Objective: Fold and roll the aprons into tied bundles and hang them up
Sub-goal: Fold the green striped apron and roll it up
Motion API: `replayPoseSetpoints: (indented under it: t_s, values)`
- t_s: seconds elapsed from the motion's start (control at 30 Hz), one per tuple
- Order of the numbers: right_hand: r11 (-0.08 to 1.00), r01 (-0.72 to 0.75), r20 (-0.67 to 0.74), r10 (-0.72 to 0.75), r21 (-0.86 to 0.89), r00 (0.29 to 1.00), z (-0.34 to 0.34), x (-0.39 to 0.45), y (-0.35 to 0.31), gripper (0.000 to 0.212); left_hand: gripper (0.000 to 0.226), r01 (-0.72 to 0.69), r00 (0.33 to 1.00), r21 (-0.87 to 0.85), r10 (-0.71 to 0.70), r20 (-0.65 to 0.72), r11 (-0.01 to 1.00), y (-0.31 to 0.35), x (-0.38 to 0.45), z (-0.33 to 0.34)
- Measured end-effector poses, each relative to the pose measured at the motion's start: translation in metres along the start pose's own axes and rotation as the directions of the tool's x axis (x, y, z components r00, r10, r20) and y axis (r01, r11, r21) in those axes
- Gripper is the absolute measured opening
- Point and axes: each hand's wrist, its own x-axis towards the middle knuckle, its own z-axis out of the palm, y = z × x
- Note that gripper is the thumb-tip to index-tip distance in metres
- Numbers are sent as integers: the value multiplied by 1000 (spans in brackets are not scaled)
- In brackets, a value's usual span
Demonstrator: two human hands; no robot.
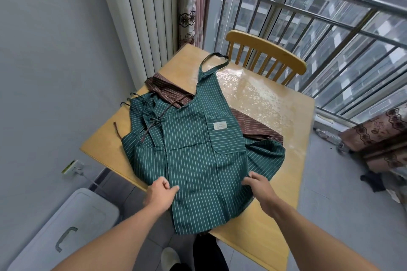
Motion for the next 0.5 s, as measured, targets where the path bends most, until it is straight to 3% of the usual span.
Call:
replayPoseSetpoints:
  t_s: [0.1,0.2,0.27,0.37,0.4,0.5]
  values:
    - [930,311,169,-280,-196,945,38,-21,-36,13,30,-52,979,-288,105,172,956,30,14,-6]
    - [730,547,390,-402,-409,828,84,-31,-48,14,60,90,940,-467,80,332,880,55,30,-14]
    - [617,626,534,-362,-477,764,111,-23,-39,18,90,142,911,-466,69,407,874,63,35,-18]
    - [528,662,666,-223,-532,712,137,-13,-24,12,102,168,933,-393,-18,359,904,64,41,-18]
    - [510,664,693,-170,-547,701,140,-14,-24,5,100,180,943,-389,-46,330,903,59,47,-16]
    - [648,534,639,-94,-543,763,137,-8,-30,29,68,197,964,-302,-127,235,933,43,63,-13]
